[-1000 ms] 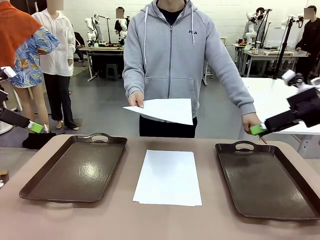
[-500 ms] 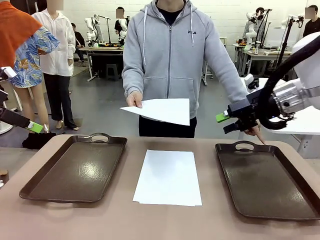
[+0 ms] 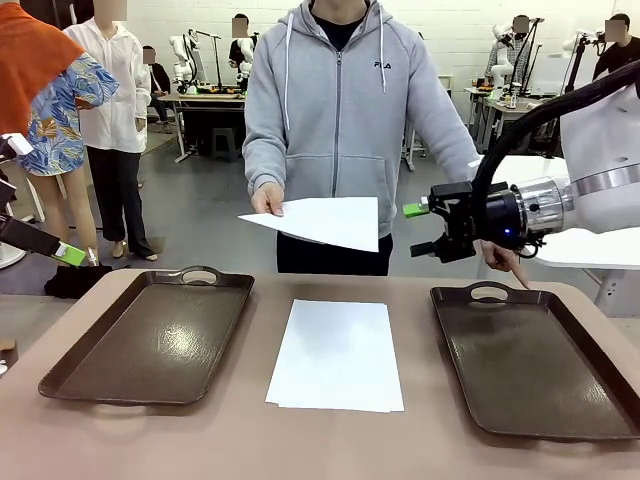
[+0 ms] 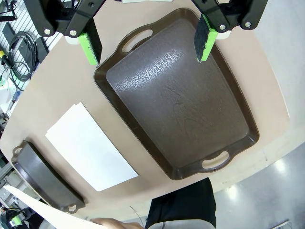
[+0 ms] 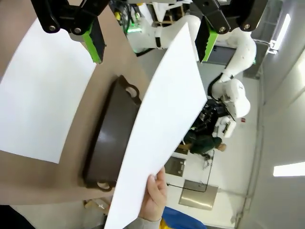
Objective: Sort the A4 documents.
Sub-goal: Receive the A4 Paper.
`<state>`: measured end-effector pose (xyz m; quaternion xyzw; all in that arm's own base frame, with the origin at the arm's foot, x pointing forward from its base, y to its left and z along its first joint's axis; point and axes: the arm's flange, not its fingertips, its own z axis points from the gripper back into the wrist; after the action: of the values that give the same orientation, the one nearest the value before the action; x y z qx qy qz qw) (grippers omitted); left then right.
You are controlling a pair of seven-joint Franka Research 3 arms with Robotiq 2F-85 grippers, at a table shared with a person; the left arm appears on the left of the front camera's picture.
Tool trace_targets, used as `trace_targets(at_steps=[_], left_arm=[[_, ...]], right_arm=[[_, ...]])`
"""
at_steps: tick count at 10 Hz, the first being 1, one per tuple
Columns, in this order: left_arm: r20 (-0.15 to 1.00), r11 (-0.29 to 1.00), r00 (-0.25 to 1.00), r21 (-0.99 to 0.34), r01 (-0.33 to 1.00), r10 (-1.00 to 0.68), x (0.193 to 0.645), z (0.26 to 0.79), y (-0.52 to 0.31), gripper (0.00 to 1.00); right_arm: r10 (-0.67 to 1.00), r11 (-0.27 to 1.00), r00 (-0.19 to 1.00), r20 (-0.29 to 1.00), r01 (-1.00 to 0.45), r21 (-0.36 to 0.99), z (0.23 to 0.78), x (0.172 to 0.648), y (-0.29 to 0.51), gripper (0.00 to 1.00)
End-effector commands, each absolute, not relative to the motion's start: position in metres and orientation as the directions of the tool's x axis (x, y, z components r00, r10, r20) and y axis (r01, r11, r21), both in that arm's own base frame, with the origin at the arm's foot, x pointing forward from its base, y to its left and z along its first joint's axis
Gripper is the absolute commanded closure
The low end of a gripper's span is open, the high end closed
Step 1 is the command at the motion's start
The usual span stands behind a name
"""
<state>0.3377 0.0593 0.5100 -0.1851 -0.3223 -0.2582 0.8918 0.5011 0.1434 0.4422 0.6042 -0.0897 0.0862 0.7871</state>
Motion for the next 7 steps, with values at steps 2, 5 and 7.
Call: trace_targets(at_steps=[2, 5, 7], left_arm=[[0.676, 0.794, 0.656, -0.173, 0.583, -0.335, 0.338, 0.509, 0.060, 0.00], [0.676, 0.794, 0.656, -0.173, 0.583, -0.335, 0.338, 0.509, 0.060, 0.00], [0.676, 0.794, 0.656, -0.173, 0.583, -0.335, 0.338, 0.509, 0.060, 0.00]], right_arm=[[-0.053, 0.259, 0.981, 0.189, -0.169, 0.951, 0.441, 0.515, 0.164, 0.00], [-0.098, 0.288, 0.986, 0.135, -0.102, 0.952, 0.424, 0.540, 0.182, 0.00], [-0.093, 0.275, 0.991, 0.098, -0.069, 0.959, 0.415, 0.551, 0.194, 0.00]])
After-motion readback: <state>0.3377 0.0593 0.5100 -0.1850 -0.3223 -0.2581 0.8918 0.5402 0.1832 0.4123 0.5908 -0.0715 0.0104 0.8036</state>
